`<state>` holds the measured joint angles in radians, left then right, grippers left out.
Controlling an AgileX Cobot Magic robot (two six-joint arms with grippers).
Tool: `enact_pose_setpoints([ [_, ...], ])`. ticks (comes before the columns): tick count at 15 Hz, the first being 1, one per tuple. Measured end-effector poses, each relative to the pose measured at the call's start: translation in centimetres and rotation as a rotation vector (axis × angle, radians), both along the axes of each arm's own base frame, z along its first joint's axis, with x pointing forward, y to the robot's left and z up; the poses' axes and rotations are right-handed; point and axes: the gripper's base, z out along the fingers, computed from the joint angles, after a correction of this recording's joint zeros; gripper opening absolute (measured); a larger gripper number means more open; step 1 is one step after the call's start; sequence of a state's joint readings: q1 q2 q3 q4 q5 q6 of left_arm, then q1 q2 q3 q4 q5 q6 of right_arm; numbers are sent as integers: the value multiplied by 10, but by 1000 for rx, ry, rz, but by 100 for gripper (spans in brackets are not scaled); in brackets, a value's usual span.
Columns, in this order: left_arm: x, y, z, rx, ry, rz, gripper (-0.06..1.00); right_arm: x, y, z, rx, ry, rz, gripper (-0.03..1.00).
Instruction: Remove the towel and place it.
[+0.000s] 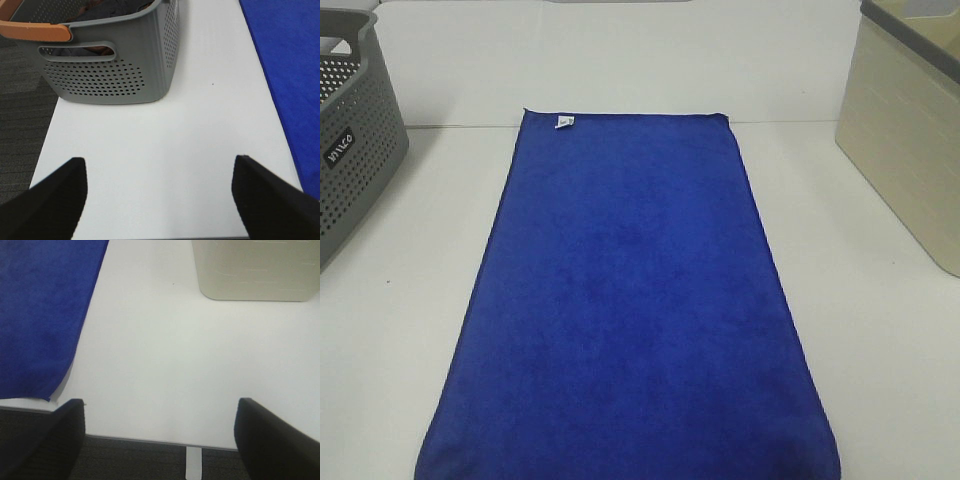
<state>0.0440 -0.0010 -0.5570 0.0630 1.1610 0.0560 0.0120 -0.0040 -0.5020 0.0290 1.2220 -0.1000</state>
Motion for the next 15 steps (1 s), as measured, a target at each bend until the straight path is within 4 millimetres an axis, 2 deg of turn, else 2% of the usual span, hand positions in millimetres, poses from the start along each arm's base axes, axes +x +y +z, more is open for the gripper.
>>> enact_pose_setpoints([
  [6, 3, -1, -2, -5, -25, -9, 75, 10, 0, -4, -19, -62, 9, 78],
  [15, 6, -5, -3, -35, -37, -46, 75, 10, 0, -4, -20, -67, 10, 78],
])
